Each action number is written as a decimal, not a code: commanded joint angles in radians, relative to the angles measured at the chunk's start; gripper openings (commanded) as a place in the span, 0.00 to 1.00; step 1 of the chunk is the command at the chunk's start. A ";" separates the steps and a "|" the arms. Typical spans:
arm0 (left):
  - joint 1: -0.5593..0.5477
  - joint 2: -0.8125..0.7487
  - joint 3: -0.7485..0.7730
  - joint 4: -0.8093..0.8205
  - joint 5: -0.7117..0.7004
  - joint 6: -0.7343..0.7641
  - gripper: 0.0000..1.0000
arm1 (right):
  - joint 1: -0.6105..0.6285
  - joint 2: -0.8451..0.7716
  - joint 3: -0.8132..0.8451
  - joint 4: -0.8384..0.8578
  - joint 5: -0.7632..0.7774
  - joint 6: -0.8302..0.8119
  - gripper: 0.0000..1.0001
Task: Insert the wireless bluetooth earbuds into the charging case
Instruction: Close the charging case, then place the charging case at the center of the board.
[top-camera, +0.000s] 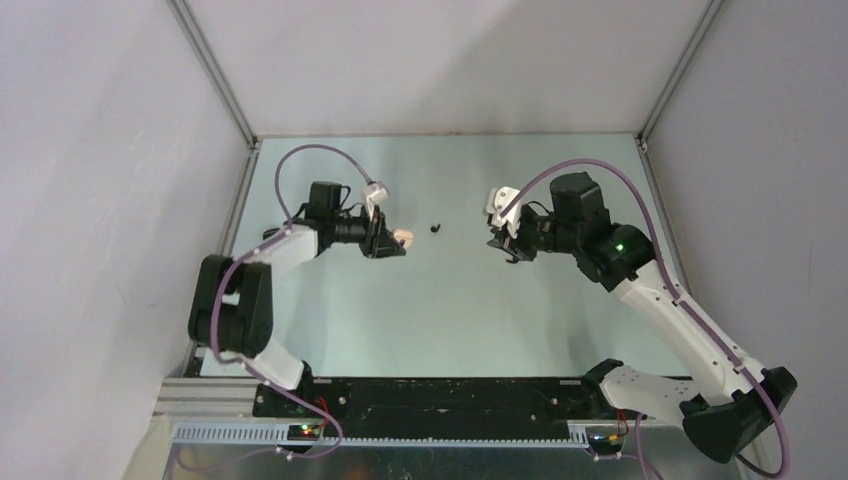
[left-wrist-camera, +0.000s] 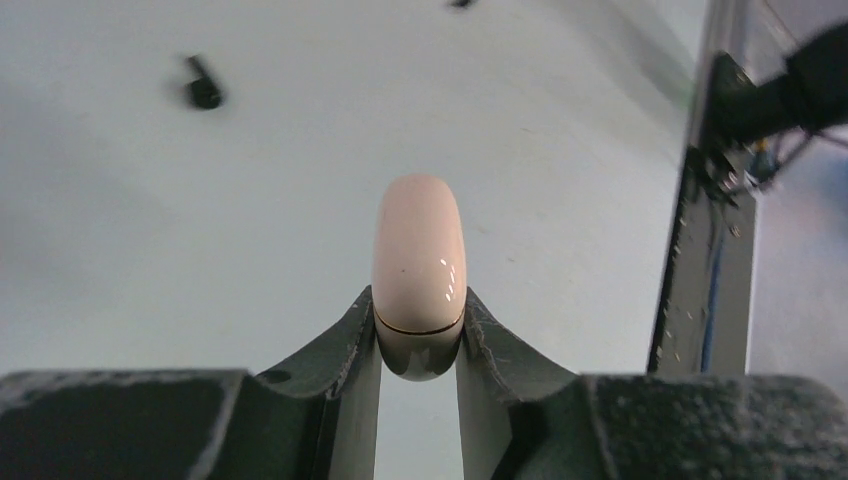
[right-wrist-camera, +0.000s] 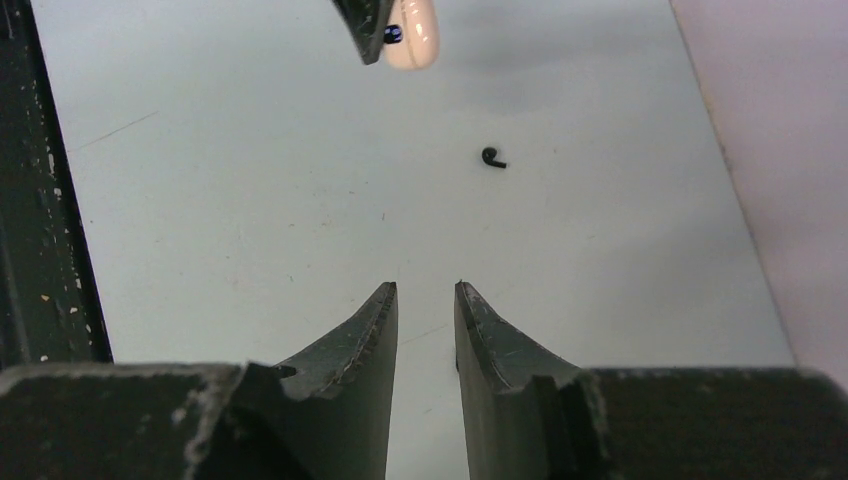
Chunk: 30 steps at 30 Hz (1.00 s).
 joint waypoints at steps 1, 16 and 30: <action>0.041 0.150 0.179 -0.201 -0.190 -0.100 0.02 | -0.069 -0.021 -0.045 0.076 -0.074 0.067 0.32; 0.133 0.506 0.468 -0.452 -0.414 -0.270 0.07 | -0.145 -0.018 -0.110 0.138 -0.109 0.105 0.33; 0.152 0.513 0.460 -0.493 -0.476 -0.292 0.69 | -0.299 -0.095 -0.136 0.156 -0.059 0.116 0.48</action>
